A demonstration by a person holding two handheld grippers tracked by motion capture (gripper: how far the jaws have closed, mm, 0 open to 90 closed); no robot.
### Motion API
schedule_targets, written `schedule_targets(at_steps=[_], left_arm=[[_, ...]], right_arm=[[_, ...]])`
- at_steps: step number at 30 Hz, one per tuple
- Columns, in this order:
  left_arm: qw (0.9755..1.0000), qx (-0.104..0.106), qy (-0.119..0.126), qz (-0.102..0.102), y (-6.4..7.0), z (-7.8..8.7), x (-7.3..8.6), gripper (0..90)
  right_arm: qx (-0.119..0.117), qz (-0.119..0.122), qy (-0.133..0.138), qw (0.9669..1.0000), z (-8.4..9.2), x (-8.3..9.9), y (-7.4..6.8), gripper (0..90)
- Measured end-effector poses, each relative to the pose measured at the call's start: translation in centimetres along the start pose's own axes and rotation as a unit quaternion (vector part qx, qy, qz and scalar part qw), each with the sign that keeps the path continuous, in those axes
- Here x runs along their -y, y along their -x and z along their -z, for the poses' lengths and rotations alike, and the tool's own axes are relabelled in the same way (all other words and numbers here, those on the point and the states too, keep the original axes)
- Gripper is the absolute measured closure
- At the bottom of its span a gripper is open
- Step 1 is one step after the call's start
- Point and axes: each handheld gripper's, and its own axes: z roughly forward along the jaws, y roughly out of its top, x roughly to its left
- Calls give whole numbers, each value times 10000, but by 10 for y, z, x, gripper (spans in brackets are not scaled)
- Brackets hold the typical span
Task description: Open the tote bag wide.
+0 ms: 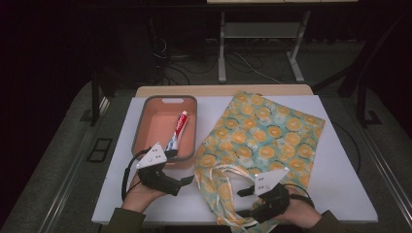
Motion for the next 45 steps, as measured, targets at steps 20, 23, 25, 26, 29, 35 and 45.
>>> schedule_targets(at_steps=[20, 23, 25, 26, 29, 35, 45], left_arm=[[10000, 18, 9, -9, 1, -1, 0, 0], [10000, 7, 10, -8, 1, 0, 0, 0], [10000, -1, 11, -8, 0, 0, 0, 0], [10000, -3, 5, -17, 0, 0, 0, 0], [10000, -8, 9, -15, 0, 1, 0, 0], [10000, -13, 15, -18, 0, 1, 0, 0], [10000, -42, 43, 34, -2, 3, 1, 0]], right_arm=[[-430, 112, -413, 9982, -44, -5, -9, 822], [-381, 95, -269, 9989, -36, -7, -6, 830], [-332, 51, -123, 9994, -28, -9, -2, 833], [-304, 18, -60, 9995, -25, -10, -1, 833], [-208, -34, 109, 9997, -15, -11, 5, 834], [188, -229, 620, 9976, 20, -12, 23, 834], [944, -509, 934, 9898, 60, -2, 59, 835]])
